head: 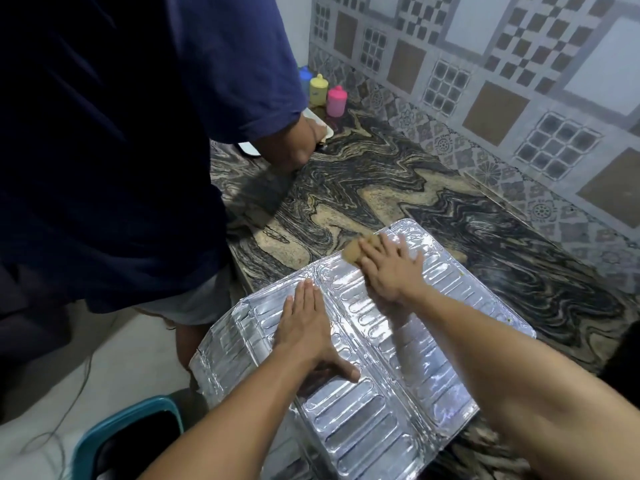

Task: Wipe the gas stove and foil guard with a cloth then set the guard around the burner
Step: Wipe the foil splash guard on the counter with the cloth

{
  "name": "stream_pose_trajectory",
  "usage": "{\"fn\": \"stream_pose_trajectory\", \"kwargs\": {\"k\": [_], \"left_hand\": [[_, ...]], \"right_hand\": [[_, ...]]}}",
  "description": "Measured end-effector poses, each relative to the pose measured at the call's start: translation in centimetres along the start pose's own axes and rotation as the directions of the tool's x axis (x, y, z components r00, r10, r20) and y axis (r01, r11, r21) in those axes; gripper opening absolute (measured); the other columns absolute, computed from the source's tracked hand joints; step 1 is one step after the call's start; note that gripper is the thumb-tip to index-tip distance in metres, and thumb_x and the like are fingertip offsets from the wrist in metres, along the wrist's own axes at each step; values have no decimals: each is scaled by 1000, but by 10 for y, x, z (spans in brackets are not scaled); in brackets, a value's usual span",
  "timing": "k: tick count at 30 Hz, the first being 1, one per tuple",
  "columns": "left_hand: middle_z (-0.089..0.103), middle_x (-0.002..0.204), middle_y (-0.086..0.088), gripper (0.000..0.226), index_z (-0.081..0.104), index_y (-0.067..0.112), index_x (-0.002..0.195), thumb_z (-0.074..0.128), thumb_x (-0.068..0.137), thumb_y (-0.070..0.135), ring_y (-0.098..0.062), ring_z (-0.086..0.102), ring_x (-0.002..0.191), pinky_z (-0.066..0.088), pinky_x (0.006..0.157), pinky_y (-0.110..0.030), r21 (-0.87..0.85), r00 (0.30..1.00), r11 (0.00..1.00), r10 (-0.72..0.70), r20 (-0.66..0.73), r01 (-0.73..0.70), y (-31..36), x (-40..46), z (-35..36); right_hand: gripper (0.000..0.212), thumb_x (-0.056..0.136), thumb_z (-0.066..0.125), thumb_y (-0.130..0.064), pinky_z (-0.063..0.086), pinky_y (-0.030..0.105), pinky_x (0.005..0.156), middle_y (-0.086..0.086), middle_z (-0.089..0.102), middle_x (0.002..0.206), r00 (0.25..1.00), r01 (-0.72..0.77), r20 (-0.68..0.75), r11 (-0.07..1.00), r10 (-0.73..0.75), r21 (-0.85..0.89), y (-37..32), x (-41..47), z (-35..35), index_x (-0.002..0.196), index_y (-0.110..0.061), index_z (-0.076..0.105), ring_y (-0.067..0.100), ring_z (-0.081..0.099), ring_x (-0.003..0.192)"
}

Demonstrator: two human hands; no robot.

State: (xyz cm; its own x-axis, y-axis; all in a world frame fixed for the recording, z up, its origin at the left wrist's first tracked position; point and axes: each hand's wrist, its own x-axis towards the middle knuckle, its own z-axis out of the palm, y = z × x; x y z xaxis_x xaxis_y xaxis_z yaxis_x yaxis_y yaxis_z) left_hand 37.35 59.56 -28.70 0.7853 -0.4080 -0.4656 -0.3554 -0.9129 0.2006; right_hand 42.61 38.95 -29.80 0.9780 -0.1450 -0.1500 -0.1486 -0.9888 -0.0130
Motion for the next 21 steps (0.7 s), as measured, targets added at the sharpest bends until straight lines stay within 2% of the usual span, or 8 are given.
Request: {"fn": "stream_pose_trajectory", "kwargs": {"k": [4,6,8,10,12,14,17,21], "left_hand": [[-36,150,-19,163,-25,1,146,69,42,84,-33,-31,140,-16,115,-43,-3,1000,1000,0,4,0,0,0,0],[-36,150,-20,163,-26,1,146,69,43,84,-33,-31,140,-18,113,-42,-2,1000,1000,0,6,0,0,0,0],[-36,150,-19,164,-26,1,146,70,42,84,-33,-31,140,-17,114,-42,-5,1000,1000,-4,6,4,1,0,0],[-37,150,-20,164,-26,1,146,70,42,83,-33,-31,140,-14,117,-44,-10,1000,1000,-9,13,9,2,0,-1],[-37,150,-20,164,-26,0,146,71,42,83,-33,-31,140,-13,118,-45,1,1000,1000,-18,23,18,3,2,-2],[-36,150,-21,164,-26,0,146,70,42,84,-34,-30,141,-13,118,-44,27,999,999,-18,32,17,3,3,-3],[-35,150,-22,164,-25,-1,146,67,42,86,-36,-30,141,-11,119,-46,51,999,999,-16,41,14,3,4,-3],[-33,151,-23,165,-24,-2,146,67,40,86,-37,-27,141,-8,120,-48,45,999,999,-20,49,18,3,6,-4]], "right_hand": [[50,99,18,-53,19,61,108,8,22,155,937,-342,-31,932,348,123,41,11,-6,146,-39,24,41,22,136],[47,98,22,-50,27,56,104,12,34,140,907,-407,-63,904,417,127,43,14,-2,139,-32,37,40,32,124],[48,95,21,-50,35,47,95,8,43,128,935,-313,-128,939,331,143,25,10,5,128,-26,47,32,39,113],[47,95,20,-52,37,40,87,3,46,125,972,-103,-199,987,126,125,-6,-4,13,122,-28,49,24,40,105],[43,97,22,-52,36,37,84,3,42,128,973,49,-231,995,-27,90,-30,-20,15,127,-31,45,23,37,104],[49,98,17,-53,32,45,97,4,35,143,977,42,-213,997,-26,67,-31,-22,7,140,-33,34,28,34,122],[55,99,13,-53,9,59,113,3,17,158,973,-176,-130,976,193,130,3,4,-1,149,-31,22,34,10,145],[64,97,10,-56,9,62,113,10,11,160,890,-447,-48,888,454,110,50,17,-6,152,-22,15,38,8,144]]}}
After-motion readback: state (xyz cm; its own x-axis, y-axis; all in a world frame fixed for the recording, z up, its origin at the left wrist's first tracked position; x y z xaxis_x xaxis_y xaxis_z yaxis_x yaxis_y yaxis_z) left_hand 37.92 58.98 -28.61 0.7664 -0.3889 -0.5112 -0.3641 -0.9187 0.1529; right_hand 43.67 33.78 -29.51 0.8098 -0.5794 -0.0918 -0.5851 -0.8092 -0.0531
